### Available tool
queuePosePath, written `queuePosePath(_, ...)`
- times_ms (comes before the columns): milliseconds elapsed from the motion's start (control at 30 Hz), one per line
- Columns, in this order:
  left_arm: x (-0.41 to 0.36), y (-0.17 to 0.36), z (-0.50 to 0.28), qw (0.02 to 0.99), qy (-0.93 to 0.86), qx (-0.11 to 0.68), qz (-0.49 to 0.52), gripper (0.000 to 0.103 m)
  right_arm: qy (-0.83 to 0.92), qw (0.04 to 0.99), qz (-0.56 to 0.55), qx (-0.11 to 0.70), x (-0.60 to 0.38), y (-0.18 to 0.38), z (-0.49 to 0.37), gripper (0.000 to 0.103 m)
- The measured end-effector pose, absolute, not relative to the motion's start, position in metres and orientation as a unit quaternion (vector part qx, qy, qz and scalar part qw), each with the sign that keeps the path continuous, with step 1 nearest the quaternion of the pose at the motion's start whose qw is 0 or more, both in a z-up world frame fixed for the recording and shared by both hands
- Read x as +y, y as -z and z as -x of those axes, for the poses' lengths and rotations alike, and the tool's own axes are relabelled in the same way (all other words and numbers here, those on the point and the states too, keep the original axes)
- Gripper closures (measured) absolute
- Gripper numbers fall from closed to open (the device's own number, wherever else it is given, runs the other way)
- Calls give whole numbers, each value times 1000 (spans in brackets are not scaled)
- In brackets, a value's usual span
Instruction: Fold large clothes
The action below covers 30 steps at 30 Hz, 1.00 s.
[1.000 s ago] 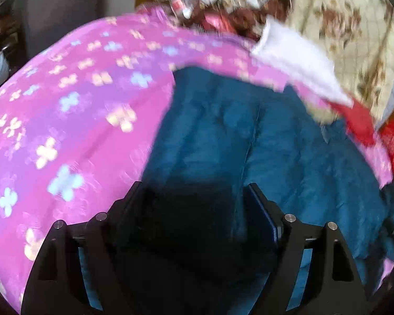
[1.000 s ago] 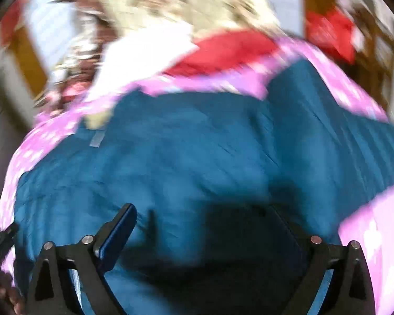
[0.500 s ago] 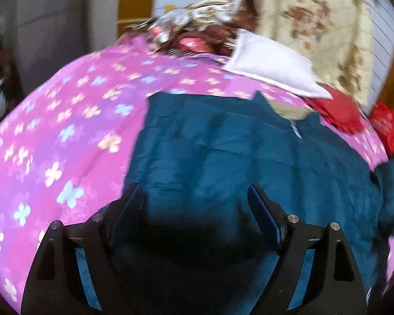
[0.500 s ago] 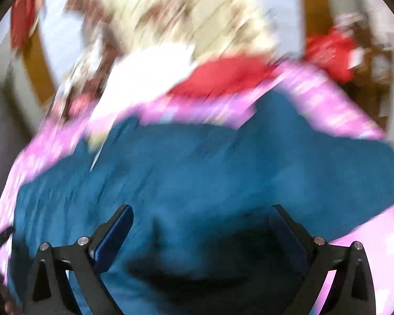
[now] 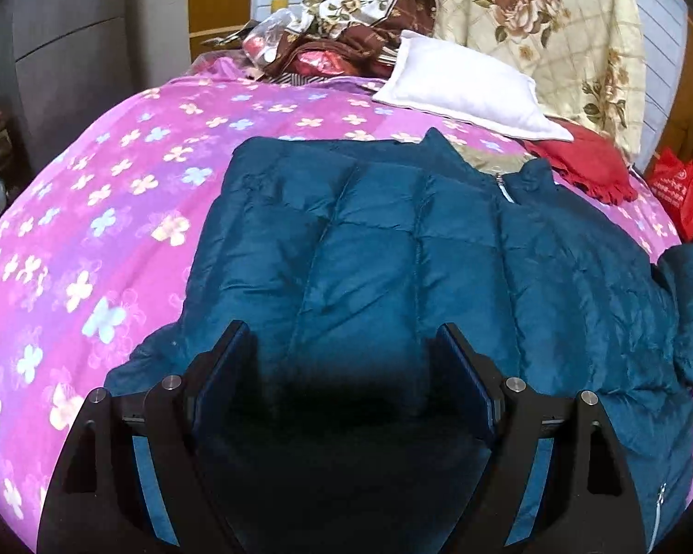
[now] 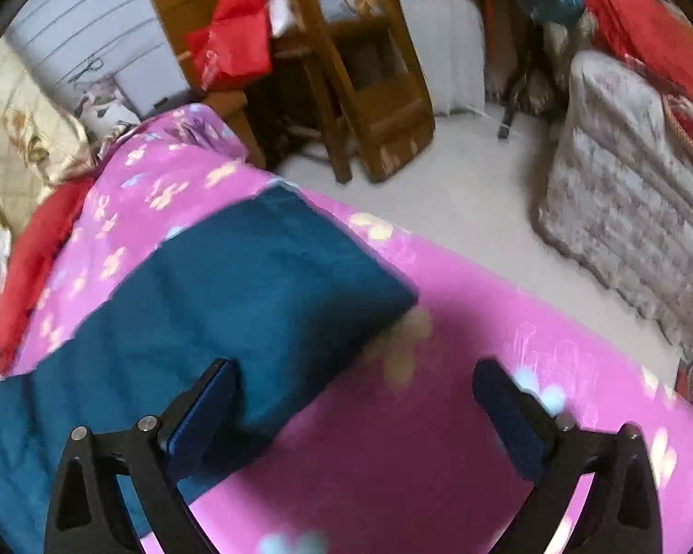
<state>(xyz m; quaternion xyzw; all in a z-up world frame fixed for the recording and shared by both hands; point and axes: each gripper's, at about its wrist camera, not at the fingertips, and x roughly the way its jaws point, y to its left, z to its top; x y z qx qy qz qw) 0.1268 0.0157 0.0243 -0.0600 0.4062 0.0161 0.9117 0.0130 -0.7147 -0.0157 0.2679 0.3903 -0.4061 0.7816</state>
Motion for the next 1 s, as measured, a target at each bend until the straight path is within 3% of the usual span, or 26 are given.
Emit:
queuePosePath(167,12,-19,-128,906,-11,419,53,21,373,802,-208,419,-720,21,-43,0)
queuePosePath(233,9,-18,-128,906,-11,420,50,21,361,810,-201,415,-717,20,-43,5)
queuePosePath(267,9,-18,-128,906,-9,421,51,21,352,819,-192,411,-709,19,-44,23)
queuePosePath(300,8,-19,-127,906,-10,420,49,21,337,832,-179,403,-703,16,-44,54)
queuePosePath(333,8,-19,-127,907,-11,418,47,21,315,845,-169,397,-697,14,-44,65)
queuePosePath(367,7,-20,-126,908,-14,416,44,21,304,850,-169,396,-690,13,-43,82)
queuePosePath(400,8,-21,-125,909,-17,414,43,21,301,852,-170,393,-687,12,-41,91)
queuePosePath(733,18,-19,-129,903,-54,427,9,21,390,872,-107,275,-639,-97,30,94)
queuePosePath(900,30,-23,-125,900,-86,428,-13,21,319,914,-78,239,-552,-147,16,94)
queuePosePath(1000,36,-24,-124,896,-98,432,-35,21,249,936,-55,243,-477,-149,-12,94)
